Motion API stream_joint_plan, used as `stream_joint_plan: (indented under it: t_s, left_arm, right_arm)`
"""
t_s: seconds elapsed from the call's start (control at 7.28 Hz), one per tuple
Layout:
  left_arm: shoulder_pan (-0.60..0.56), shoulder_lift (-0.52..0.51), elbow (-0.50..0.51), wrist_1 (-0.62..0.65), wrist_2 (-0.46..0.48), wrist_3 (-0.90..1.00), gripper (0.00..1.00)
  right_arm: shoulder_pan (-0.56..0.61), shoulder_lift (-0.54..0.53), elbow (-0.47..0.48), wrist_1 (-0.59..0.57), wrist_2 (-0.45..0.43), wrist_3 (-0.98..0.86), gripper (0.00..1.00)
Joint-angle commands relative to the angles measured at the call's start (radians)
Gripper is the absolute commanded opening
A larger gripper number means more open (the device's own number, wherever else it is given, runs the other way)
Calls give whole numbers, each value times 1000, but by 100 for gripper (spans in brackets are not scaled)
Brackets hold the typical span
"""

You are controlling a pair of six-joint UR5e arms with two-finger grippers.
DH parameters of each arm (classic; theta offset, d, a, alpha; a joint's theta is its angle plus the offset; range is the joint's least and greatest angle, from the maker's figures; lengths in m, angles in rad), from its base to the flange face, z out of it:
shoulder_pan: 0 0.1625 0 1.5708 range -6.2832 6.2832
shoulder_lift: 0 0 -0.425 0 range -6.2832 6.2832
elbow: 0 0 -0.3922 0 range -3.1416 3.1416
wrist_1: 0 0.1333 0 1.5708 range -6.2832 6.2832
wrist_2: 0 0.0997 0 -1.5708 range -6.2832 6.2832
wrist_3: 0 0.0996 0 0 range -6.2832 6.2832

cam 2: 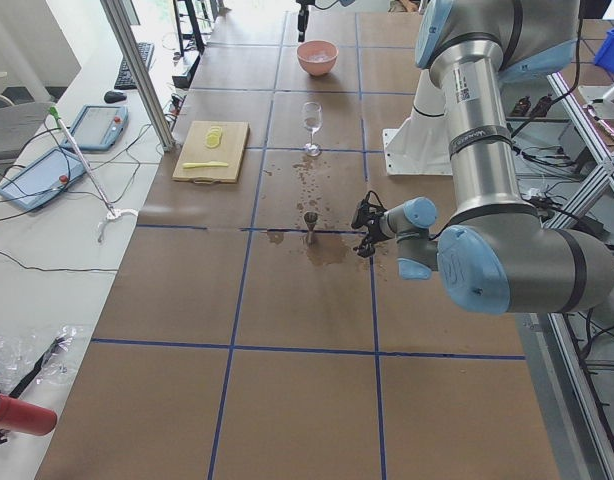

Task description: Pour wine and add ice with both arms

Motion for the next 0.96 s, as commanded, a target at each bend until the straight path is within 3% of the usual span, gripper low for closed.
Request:
stream_joint_plan:
  t_s: [0.0, 0.27, 0.55, 0.82]
  left_arm:
    - [-3, 34, -94, 27, -155, -58, 100]
    - [-8, 41, -254, 237, -266, -147, 100]
    - [-23, 41, -274, 258, -291, -149, 100]
    - [-115, 38, -280, 258, -418, -149, 100]
  right_arm:
    - [-34, 30, 1, 0, -1, 2, 0]
    - [-83, 102, -10, -2, -7, 75, 0]
    - [-118, 178, -48, -26, -13, 78, 0]
    - [-169, 283, -51, -151, -57, 80, 0]
